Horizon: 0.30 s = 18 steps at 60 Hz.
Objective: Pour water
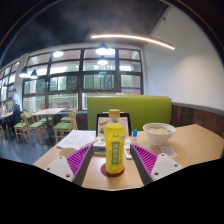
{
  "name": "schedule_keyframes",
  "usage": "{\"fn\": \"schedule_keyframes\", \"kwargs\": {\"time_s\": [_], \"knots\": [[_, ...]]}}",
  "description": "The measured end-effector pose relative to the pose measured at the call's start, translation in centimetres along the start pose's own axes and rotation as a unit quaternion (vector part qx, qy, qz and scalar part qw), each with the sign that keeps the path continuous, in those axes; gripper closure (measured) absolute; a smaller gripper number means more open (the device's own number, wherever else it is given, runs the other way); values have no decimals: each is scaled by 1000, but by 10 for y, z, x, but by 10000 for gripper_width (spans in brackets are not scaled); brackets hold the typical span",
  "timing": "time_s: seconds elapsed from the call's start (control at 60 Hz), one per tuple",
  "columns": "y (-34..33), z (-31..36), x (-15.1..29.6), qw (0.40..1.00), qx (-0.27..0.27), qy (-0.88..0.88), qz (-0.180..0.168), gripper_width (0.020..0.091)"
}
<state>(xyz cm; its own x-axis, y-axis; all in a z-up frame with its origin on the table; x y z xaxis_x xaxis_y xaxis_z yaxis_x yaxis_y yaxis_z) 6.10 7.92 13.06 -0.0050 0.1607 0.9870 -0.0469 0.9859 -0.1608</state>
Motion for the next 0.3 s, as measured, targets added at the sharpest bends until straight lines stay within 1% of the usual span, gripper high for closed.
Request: {"fn": "schedule_keyframes", "kwargs": {"time_s": [0.017, 0.033, 0.133, 0.15, 0.25, 0.3], "knots": [[-8, 4, 8, 1000, 0, 2, -1, 282], [-22, 8, 3, 1000, 1, 6, -1, 281], [-85, 20, 17, 999, 16, 29, 0, 280], [-89, 40, 11, 999, 18, 34, -1, 279], [-149, 58, 17, 998, 51, 39, -4, 279], [-176, 75, 10, 997, 63, 34, -6, 278]]}}
Point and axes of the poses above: the point between the fingertips, and its own axes, seen from behind it with the camera up: z to the left, x up, y forward, the way the camera looks, the point moved 1 cm from there along -y, backward, against the way the camera looks, and after that the axes turned 1 degree about z, right-handed, at the moved point
